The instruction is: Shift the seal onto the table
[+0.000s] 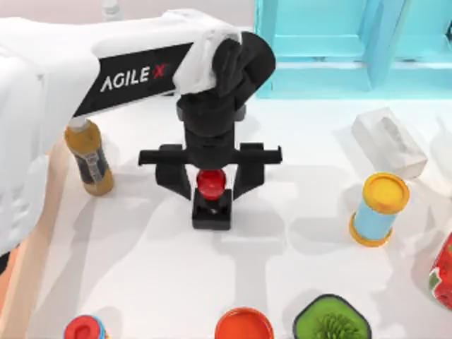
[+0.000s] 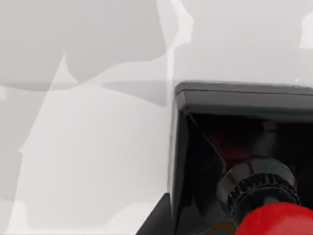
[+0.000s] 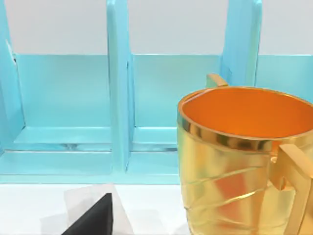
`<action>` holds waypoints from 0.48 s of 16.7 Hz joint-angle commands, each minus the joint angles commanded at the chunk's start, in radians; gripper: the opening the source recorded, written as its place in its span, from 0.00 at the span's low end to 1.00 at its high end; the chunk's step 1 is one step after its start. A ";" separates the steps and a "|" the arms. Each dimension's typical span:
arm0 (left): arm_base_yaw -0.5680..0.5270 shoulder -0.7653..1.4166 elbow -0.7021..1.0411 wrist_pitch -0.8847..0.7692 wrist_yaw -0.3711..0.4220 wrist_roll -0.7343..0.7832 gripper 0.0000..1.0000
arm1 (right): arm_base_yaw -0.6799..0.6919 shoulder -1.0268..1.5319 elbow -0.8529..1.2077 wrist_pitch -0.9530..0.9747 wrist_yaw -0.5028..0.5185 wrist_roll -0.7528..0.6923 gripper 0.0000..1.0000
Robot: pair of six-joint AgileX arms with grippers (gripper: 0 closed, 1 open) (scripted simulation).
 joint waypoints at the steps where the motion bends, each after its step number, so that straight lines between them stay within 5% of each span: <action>1: 0.000 0.000 0.000 0.000 0.000 0.000 0.98 | 0.000 0.000 0.000 0.000 0.000 0.000 1.00; 8: 0.000 0.000 0.000 0.000 0.000 0.000 1.00 | 0.000 0.000 0.000 0.000 0.000 0.000 1.00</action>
